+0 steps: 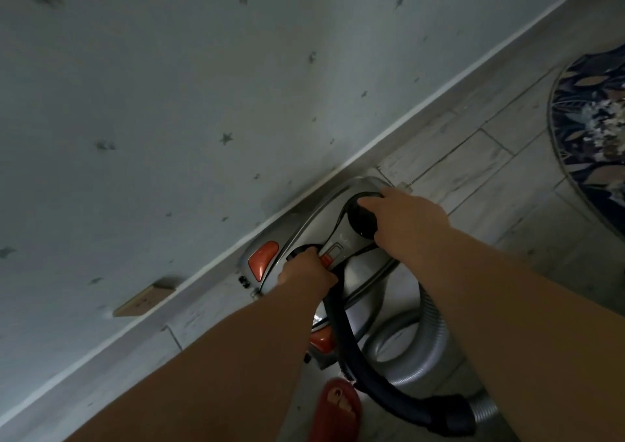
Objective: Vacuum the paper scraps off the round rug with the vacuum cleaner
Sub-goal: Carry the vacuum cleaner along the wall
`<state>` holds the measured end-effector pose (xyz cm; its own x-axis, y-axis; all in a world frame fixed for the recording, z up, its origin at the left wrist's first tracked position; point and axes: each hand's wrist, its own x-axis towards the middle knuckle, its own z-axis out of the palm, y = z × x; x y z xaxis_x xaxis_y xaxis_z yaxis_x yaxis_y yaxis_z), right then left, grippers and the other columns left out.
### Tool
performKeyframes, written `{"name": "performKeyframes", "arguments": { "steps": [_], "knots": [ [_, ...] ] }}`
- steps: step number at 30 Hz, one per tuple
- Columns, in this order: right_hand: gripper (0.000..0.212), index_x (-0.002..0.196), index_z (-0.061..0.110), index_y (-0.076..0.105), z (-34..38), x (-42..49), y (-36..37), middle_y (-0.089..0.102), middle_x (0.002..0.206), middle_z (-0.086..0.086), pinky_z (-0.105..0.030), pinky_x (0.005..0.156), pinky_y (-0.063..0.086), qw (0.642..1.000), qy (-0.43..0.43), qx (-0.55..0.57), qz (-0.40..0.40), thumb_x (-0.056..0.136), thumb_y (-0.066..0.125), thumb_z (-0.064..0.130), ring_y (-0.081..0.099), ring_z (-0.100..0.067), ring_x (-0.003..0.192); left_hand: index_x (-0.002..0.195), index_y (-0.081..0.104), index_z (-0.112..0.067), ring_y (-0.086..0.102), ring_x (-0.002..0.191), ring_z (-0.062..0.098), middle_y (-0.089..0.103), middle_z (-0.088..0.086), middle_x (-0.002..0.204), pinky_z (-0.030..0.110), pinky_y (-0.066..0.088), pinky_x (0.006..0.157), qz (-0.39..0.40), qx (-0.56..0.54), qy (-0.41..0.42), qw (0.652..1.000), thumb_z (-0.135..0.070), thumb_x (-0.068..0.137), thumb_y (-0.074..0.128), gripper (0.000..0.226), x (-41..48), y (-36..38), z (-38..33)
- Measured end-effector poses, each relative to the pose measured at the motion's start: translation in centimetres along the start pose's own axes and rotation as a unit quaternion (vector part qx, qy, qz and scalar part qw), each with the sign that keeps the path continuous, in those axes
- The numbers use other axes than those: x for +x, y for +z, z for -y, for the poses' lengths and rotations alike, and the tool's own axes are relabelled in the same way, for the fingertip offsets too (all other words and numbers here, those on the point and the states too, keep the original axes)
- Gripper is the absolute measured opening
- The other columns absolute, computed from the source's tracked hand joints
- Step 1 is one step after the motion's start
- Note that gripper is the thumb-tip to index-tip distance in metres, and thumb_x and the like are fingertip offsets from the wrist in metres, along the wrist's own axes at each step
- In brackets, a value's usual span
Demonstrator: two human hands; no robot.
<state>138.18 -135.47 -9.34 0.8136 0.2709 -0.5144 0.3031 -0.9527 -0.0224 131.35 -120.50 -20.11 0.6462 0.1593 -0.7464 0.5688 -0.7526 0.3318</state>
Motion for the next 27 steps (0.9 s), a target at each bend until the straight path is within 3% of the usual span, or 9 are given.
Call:
{"name": "performKeyframes", "arguments": {
  "steps": [2,6,9,12,19,27],
  "knots": [
    [0.047,0.147,0.029,0.042,0.0,1.2,0.7,0.048,0.138,-0.002,-0.031,0.086,0.047,1.0,-0.007,0.0,0.01,0.101,0.047,0.017,0.054,-0.022,0.12,0.12,0.05,-0.017,0.058,0.1,0.025,0.059,0.005,0.109,0.041,0.052,0.087,0.003,0.005,-0.004,1.0,-0.032,0.072,0.073,0.056,1.2,0.2,0.3],
    [0.039,0.141,0.023,0.049,0.1,3.5,2.4,0.051,0.133,-0.002,-0.03,0.086,0.043,1.0,-0.007,0.007,0.002,0.103,0.043,0.016,0.054,-0.021,0.117,0.125,0.048,-0.017,0.058,0.102,0.026,0.057,0.007,0.114,0.041,0.053,0.087,0.01,0.01,-0.009,1.0,-0.03,0.072,0.074,0.061,3.3,0.3,0.8],
    [0.045,0.146,0.025,0.043,0.1,4.6,3.5,0.049,0.136,-0.004,-0.032,0.092,0.046,1.0,-0.015,0.016,0.015,0.102,0.048,0.018,0.054,-0.022,0.118,0.124,0.048,-0.018,0.057,0.103,0.025,0.058,0.006,0.113,0.041,0.052,0.088,0.011,0.02,-0.012,1.0,-0.028,0.073,0.073,0.058,4.6,0.4,1.4],
    [0.051,0.15,0.028,0.036,0.7,4.9,4.6,0.043,0.141,-0.007,-0.037,0.088,0.051,0.999,-0.02,0.019,0.022,0.101,0.048,0.02,0.055,-0.027,0.116,0.124,0.048,-0.019,0.058,0.101,0.025,0.059,0.006,0.112,0.041,0.052,0.087,0.016,0.021,-0.02,0.999,-0.026,0.073,0.071,0.057,5.7,1.3,2.5],
    [0.056,0.154,0.032,0.03,0.8,6.1,5.1,0.044,0.14,-0.005,-0.03,0.078,0.042,1.0,-0.027,-0.006,-0.008,0.102,0.047,0.018,0.054,-0.024,0.115,0.114,0.051,-0.022,0.06,0.095,0.026,0.061,0.003,0.101,0.042,0.052,0.085,-0.006,-0.001,-0.012,1.0,-0.035,0.066,0.069,0.052,6.9,2.3,3.0],
    [0.062,0.155,0.04,0.025,0.9,5.9,5.1,0.038,0.148,-0.004,-0.034,0.084,0.048,1.0,0.012,0.008,0.019,0.101,0.049,0.022,0.053,-0.028,0.121,0.112,0.05,-0.022,0.059,0.095,0.026,0.06,0.003,0.101,0.044,0.051,0.086,-0.006,0.012,-0.004,1.0,-0.033,0.071,0.067,0.046,6.9,2.4,2.8]
  ]
}}
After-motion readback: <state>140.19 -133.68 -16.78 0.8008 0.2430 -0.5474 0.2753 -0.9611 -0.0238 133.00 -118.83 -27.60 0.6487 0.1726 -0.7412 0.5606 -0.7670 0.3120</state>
